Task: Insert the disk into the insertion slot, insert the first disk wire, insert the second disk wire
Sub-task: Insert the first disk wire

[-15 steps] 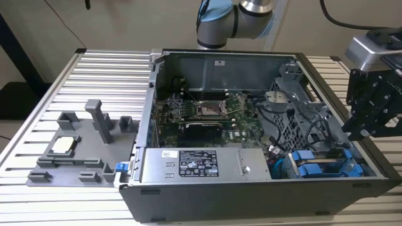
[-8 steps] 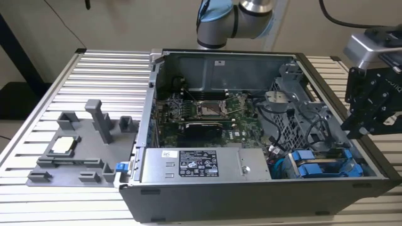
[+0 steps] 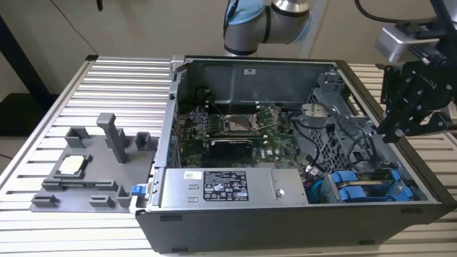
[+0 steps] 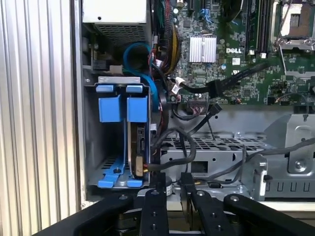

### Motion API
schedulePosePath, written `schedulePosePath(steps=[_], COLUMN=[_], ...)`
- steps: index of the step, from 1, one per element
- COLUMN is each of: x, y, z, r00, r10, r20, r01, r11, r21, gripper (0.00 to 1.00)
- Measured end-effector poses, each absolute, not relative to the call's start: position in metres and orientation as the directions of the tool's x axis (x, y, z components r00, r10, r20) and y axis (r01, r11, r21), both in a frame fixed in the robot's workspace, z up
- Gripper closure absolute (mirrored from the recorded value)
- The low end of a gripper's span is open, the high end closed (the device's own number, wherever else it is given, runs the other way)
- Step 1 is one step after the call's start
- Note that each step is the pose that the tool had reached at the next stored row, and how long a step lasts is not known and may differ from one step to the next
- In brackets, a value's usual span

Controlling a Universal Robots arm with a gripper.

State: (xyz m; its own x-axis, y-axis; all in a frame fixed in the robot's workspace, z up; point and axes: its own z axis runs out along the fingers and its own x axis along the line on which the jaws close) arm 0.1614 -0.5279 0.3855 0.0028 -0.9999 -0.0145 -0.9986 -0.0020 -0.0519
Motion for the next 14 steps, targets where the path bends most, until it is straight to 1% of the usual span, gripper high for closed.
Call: schedulePosePath(steps=[9,14], x=[0.157,0.152], y=[-0.491,-0.489], z=[0.385,0.385], r00=[0.003,0.003], r10=[-1.0,-1.0], r20=[-0.01,-0.009], r01=[-0.999,-0.999], r11=[-0.002,-0.002], r21=[-0.052,-0.053], gripper=[0.73,0.73])
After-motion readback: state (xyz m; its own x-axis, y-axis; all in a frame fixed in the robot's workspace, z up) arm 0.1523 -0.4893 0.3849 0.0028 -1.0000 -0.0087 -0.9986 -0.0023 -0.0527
